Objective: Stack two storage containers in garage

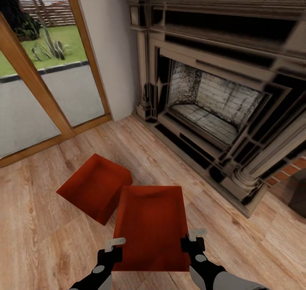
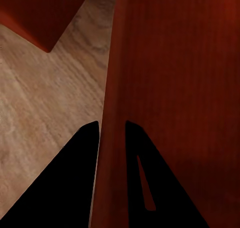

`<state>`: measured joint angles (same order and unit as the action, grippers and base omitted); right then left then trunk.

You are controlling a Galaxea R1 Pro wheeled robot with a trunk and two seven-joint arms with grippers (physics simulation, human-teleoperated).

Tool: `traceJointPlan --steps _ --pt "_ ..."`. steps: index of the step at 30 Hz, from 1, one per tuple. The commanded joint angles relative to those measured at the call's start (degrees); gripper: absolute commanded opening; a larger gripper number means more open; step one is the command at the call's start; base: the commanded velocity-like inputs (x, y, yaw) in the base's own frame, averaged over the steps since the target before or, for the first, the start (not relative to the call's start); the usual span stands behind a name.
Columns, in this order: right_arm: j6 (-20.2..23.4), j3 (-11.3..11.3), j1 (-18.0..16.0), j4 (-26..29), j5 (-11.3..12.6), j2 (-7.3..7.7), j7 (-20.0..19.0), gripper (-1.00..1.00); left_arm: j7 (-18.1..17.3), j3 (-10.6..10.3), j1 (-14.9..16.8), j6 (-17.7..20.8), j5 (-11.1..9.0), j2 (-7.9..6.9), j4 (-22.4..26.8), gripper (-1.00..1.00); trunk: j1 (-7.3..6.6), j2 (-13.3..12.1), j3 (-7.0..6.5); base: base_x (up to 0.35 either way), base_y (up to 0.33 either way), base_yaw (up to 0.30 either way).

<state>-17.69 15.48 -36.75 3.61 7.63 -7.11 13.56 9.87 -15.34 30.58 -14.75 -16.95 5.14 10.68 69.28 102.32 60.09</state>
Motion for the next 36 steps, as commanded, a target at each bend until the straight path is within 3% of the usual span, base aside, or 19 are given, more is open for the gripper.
traceJointPlan --steps 1,36 --pt "-0.33 -0.71 -0.06 0.08 0.28 -0.01 0.24 -1.00 0.76 -0.22 0.01 -0.31 -0.89 -0.22 -0.88 -1.00 -0.23 -0.40 -0.16 0.000 0.000 0.000" --pt "-0.42 -0.71 -0.07 0.08 0.28 -0.02 0.01 -1.00 0.24 -0.16 0.01 -1.85 -1.24 -0.30 -1.01 -1.00 -7.92 -14.44 -6.44 0.000 0.000 0.000"
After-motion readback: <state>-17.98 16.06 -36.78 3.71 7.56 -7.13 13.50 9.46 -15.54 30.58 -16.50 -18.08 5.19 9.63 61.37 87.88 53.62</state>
